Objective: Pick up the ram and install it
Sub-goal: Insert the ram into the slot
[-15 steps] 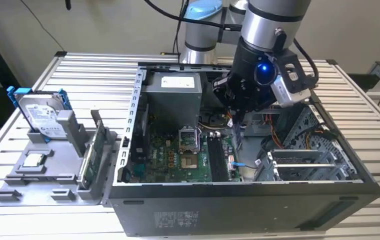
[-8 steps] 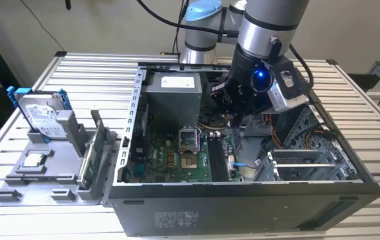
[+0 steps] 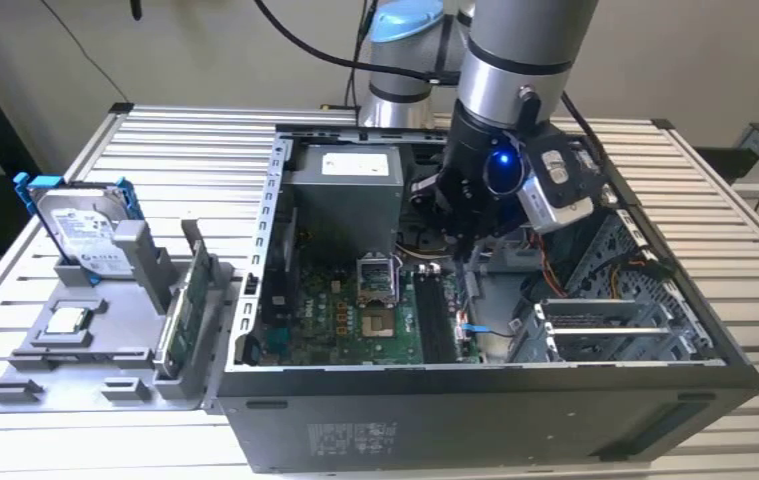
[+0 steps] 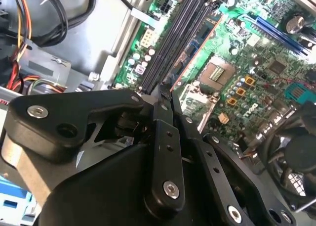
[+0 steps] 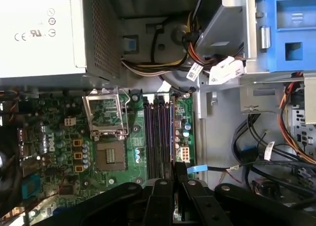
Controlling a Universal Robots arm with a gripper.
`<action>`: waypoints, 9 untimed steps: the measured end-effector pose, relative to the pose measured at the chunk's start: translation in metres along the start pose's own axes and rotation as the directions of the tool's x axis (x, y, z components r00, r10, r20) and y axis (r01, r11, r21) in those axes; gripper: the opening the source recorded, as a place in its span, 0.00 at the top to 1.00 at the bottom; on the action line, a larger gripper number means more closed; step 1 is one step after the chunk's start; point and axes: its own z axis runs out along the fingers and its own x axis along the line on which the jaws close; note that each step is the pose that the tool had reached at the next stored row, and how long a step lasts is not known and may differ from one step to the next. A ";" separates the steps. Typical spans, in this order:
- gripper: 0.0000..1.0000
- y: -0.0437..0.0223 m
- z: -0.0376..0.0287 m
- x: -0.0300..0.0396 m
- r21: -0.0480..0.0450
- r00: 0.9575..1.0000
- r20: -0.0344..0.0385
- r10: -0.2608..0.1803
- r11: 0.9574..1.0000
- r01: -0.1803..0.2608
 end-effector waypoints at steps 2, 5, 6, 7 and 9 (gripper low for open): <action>0.86 -0.0002 0.0031 0.0011 0.000 1.000 0.004 -0.005 1.000 0.005; 0.86 -0.0004 0.0083 0.0027 -0.001 1.000 0.007 -0.009 1.000 0.009; 0.86 -0.0005 0.0101 0.0032 -0.001 1.000 0.007 -0.012 1.000 0.012; 0.86 -0.0005 0.0119 0.0033 -0.001 1.000 0.007 -0.014 1.000 0.014; 0.86 -0.0006 0.0151 0.0033 0.000 1.000 0.007 -0.015 1.000 0.015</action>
